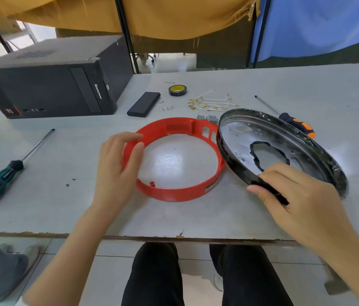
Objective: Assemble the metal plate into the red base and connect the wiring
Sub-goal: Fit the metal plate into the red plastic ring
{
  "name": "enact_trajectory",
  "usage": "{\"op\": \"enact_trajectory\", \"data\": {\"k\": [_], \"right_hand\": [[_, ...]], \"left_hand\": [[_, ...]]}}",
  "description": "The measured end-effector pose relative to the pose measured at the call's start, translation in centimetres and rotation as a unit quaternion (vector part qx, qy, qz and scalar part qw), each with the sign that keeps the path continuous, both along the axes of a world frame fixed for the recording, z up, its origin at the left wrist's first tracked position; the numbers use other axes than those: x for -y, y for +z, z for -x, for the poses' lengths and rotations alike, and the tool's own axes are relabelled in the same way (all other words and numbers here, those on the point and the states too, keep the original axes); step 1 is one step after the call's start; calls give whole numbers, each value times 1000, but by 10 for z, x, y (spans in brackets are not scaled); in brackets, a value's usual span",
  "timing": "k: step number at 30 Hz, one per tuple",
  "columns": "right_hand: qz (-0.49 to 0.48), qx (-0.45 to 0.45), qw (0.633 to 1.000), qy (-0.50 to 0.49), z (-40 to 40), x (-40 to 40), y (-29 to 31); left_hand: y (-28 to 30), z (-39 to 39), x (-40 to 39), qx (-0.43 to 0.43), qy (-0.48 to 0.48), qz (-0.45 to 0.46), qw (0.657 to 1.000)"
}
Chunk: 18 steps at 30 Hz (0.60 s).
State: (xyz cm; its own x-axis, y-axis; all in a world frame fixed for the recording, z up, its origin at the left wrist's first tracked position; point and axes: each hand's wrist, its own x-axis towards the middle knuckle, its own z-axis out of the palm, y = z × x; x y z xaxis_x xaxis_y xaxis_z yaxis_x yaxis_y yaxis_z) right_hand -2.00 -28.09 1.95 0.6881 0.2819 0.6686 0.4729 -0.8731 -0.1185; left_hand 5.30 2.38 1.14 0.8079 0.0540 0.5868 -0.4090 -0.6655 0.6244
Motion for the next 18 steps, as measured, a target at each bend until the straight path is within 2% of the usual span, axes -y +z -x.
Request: {"op": "enact_trajectory", "data": {"k": [1,3,5,13,18], "right_hand": [[-5,5,1000,2,-1,0,2],[-14,14,1000,12,-4,-1,7],[-16,21,999,27,-8,-2,12],[25,39,998,43,-16,-1,18],[12,34,999,28,-16,5,13]], "left_hand": [[3,-10,-4,-74,31,46,996],[6,-28,-7,-229,32,168,958],[7,-40,-6,-299,14,239,924],[6,-63,12,-330,-76,168,926],[2,-66,13,-317,-93,246,911]]}}
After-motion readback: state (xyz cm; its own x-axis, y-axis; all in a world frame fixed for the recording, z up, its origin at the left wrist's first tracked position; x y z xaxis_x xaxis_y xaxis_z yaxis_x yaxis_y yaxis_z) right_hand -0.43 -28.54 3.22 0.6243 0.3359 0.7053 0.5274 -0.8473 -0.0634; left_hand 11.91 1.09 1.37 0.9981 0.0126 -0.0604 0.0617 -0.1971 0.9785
